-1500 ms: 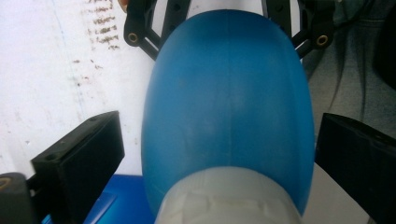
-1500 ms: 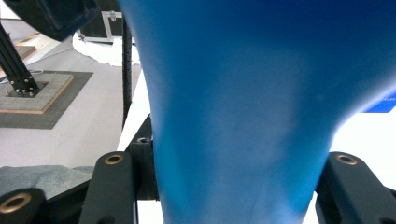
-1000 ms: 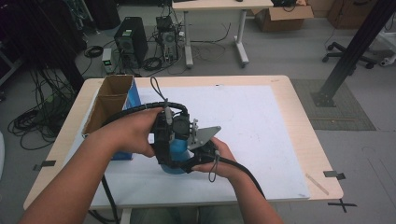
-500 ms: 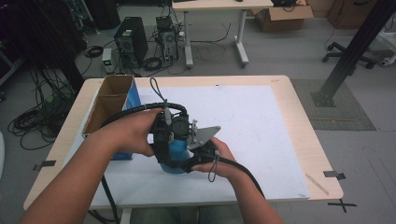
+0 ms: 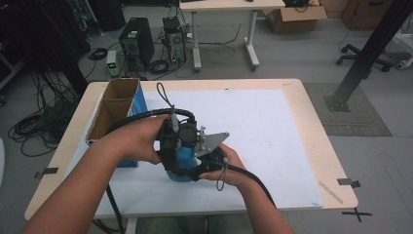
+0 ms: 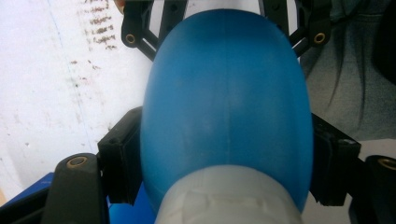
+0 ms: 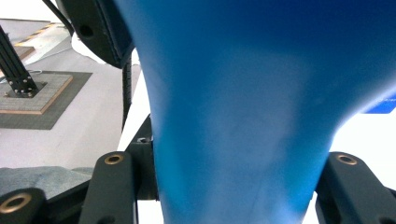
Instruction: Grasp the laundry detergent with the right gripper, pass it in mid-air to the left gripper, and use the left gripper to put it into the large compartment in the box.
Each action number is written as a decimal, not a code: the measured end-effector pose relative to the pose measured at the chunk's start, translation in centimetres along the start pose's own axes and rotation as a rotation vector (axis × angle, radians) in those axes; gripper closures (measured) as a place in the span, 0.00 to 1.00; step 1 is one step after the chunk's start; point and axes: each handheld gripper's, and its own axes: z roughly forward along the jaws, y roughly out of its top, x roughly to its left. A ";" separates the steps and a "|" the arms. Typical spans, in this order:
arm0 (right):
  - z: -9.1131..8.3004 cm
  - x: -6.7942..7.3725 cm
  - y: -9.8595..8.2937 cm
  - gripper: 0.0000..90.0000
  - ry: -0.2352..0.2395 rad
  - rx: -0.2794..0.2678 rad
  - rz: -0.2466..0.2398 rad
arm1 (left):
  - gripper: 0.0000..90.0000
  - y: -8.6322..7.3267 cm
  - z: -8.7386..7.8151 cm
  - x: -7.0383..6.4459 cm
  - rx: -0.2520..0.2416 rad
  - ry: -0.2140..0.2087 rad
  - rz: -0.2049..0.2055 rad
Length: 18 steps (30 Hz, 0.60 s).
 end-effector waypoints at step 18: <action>0.0 0.2 0.1 0.50 -0.015 -0.003 -0.011 | 0.42 0.1 -0.2 -0.4 0.008 0.029 0.018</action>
